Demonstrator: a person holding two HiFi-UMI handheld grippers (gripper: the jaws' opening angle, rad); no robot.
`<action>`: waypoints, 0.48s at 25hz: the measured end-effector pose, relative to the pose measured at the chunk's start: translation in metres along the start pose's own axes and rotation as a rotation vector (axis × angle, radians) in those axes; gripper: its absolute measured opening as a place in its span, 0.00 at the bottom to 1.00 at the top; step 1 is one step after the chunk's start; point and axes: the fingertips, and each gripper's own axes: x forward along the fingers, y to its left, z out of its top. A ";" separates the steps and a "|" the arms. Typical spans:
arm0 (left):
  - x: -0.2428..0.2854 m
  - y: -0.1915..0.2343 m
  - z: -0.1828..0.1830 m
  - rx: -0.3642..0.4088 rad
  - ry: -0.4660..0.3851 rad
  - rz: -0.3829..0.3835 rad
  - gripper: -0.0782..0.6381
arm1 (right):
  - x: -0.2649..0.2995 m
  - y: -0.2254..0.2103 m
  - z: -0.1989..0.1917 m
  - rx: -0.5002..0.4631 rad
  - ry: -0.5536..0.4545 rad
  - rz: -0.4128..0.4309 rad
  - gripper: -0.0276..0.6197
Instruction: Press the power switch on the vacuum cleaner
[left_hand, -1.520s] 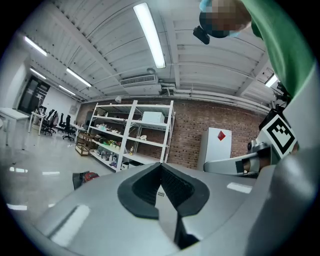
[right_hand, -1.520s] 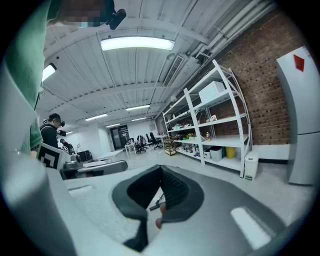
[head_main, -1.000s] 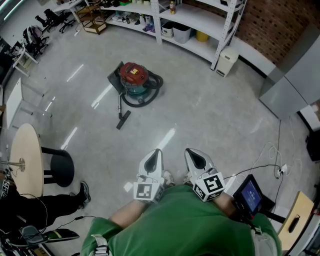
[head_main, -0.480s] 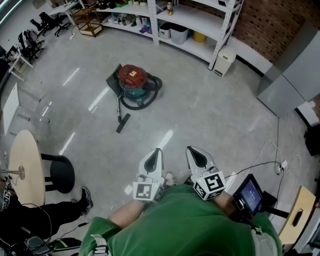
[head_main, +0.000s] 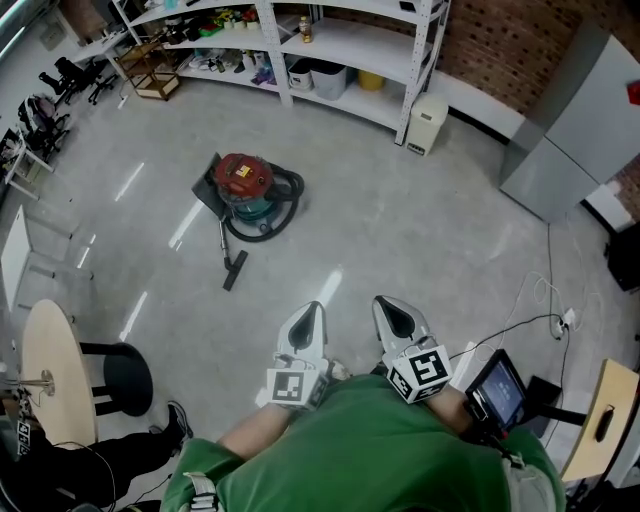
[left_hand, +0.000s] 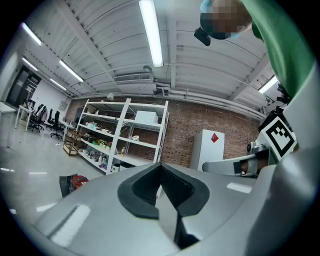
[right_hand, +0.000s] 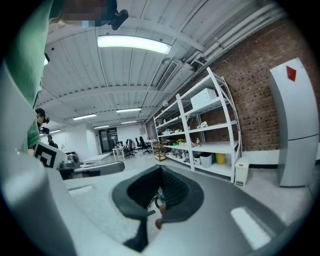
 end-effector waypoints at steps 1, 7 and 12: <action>0.005 -0.003 -0.001 0.001 0.000 -0.001 0.12 | 0.000 -0.006 0.000 0.000 -0.004 -0.002 0.04; 0.088 -0.042 0.003 0.015 0.001 0.020 0.12 | 0.012 -0.097 0.028 0.009 -0.021 0.008 0.04; 0.139 -0.070 0.003 0.022 0.004 0.040 0.12 | 0.017 -0.158 0.045 0.014 -0.023 0.012 0.04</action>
